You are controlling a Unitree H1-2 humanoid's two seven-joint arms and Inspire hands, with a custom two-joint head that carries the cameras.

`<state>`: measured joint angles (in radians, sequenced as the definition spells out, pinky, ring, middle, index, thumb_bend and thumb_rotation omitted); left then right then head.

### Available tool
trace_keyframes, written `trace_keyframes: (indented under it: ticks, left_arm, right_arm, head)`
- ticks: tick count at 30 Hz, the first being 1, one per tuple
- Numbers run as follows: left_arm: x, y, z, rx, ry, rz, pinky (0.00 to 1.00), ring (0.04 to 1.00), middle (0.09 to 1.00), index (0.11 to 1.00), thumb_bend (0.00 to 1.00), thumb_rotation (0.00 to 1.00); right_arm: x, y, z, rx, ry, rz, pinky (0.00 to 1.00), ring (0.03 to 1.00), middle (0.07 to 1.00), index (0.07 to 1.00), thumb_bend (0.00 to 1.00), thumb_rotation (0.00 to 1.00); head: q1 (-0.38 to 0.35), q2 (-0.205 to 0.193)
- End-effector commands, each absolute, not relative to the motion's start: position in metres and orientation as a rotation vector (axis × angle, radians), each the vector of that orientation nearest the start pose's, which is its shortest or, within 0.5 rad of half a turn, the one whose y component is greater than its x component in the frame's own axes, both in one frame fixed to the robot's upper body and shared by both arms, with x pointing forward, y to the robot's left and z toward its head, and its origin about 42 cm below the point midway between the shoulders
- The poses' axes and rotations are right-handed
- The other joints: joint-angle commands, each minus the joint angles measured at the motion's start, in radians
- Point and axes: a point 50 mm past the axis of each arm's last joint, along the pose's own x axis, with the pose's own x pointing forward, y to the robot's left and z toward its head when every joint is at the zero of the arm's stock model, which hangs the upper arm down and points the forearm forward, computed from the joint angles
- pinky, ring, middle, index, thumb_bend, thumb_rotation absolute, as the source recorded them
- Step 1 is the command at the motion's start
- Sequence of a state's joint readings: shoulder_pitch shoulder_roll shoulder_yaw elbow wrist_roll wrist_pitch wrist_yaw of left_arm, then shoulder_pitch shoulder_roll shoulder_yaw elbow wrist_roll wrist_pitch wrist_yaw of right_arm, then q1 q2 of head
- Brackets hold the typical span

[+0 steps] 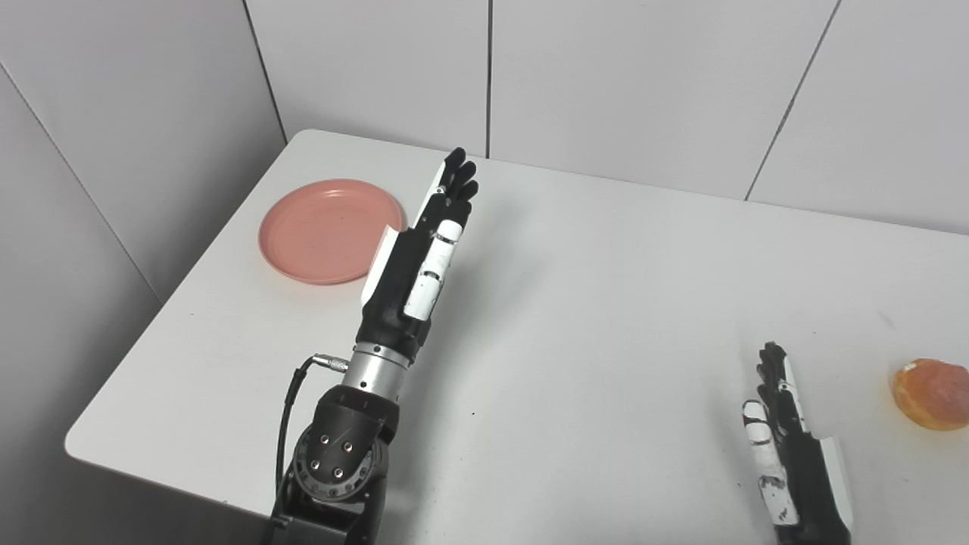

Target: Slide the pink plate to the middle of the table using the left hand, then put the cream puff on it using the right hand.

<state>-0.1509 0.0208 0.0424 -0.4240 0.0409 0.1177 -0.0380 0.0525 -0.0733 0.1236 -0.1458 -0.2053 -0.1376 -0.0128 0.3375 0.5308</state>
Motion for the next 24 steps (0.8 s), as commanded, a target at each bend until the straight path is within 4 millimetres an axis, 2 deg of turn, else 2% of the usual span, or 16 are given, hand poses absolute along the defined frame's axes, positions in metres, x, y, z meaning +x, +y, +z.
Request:
trace_keyframes:
  ticks: [1,5,11,18,24]
  left_arm:
    - [0.305,0.220,0.261,0.064,-0.522,-0.006,0.96,0.955,0.969,0.961,0.46,1.00]
    - [0.318,0.241,0.267,0.056,-0.536,0.045,0.95,0.952,0.963,0.951,0.48,1.00]
    - [0.327,0.265,0.278,0.082,-0.542,0.112,0.95,0.956,0.962,0.953,0.50,1.00]
    - [0.335,0.291,0.294,0.083,-0.545,0.190,0.96,0.962,0.967,0.953,0.45,1.00]
    - [0.340,0.314,0.303,0.097,-0.536,0.245,0.97,0.972,0.979,0.981,0.44,1.00]
  right_arm:
    - [0.263,-0.199,0.124,-0.256,-0.211,0.112,1.00,1.000,1.000,1.000,0.11,1.00]
    - [0.263,-0.200,0.125,-0.260,-0.206,0.116,1.00,1.000,1.000,1.000,0.10,1.00]
    - [0.263,-0.203,0.125,-0.272,-0.213,0.116,1.00,1.000,1.000,1.000,0.09,1.00]
    - [0.262,-0.204,0.125,-0.272,-0.215,0.114,1.00,1.000,1.000,1.000,0.06,1.00]
    - [0.262,-0.205,0.126,-0.272,-0.207,0.114,1.00,1.000,1.000,1.000,0.08,1.00]
  head:
    - [0.001,0.001]
    - [0.007,0.001]
    - [0.012,0.000]
    - [0.024,-0.002]
    - [0.035,0.000]
